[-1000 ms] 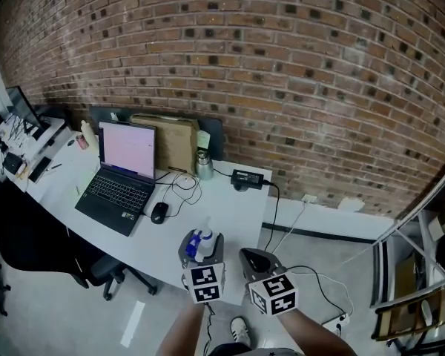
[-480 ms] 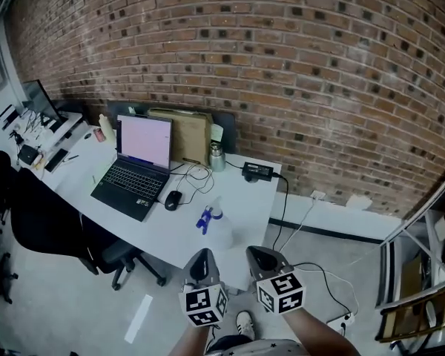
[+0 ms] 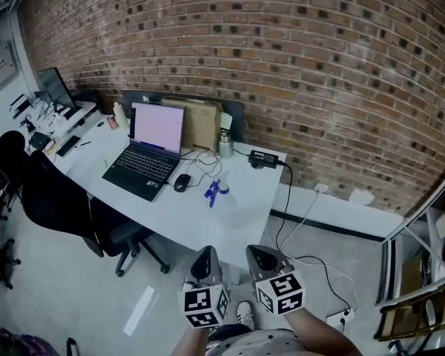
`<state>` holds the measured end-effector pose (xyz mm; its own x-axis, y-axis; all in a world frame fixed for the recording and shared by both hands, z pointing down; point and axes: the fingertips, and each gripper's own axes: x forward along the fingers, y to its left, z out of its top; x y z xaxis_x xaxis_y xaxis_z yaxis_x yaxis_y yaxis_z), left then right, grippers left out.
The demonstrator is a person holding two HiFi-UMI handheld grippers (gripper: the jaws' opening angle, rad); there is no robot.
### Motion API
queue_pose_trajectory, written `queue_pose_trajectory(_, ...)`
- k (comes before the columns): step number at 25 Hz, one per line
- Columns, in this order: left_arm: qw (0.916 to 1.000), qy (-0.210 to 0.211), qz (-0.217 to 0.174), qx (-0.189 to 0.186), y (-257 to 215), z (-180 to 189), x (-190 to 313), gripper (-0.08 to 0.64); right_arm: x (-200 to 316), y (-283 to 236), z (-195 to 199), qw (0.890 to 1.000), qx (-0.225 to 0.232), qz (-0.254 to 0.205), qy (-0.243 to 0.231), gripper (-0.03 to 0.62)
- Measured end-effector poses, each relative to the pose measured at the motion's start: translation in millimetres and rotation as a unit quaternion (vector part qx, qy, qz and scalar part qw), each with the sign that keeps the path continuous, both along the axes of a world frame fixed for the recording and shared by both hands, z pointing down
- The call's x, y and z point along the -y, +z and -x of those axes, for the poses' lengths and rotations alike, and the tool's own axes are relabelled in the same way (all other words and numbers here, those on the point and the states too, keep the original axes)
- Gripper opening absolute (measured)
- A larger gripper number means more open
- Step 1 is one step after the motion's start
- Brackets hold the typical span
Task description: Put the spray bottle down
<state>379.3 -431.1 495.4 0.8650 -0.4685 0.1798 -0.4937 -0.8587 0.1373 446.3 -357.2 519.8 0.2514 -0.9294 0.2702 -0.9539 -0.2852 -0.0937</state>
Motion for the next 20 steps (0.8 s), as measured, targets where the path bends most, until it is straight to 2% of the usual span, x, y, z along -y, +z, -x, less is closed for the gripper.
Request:
queue_pose_trajectory(7, 0.9999, 0.010, -0.007, 0.007, -2.2, 12.0, -12.1, 0.006, -8.9, -11.2, 14.1, 1.000, -0.007, -0.014, 0.004, -0.002)
queue_pose_trajectory(20, 0.9999, 0.009, -0.003, 0.010, -6.6, 17.6, -17.2, 0.006, -17.6, -16.5, 18.8, 1.000, -0.009, -0.013, 0.009, -0.002)
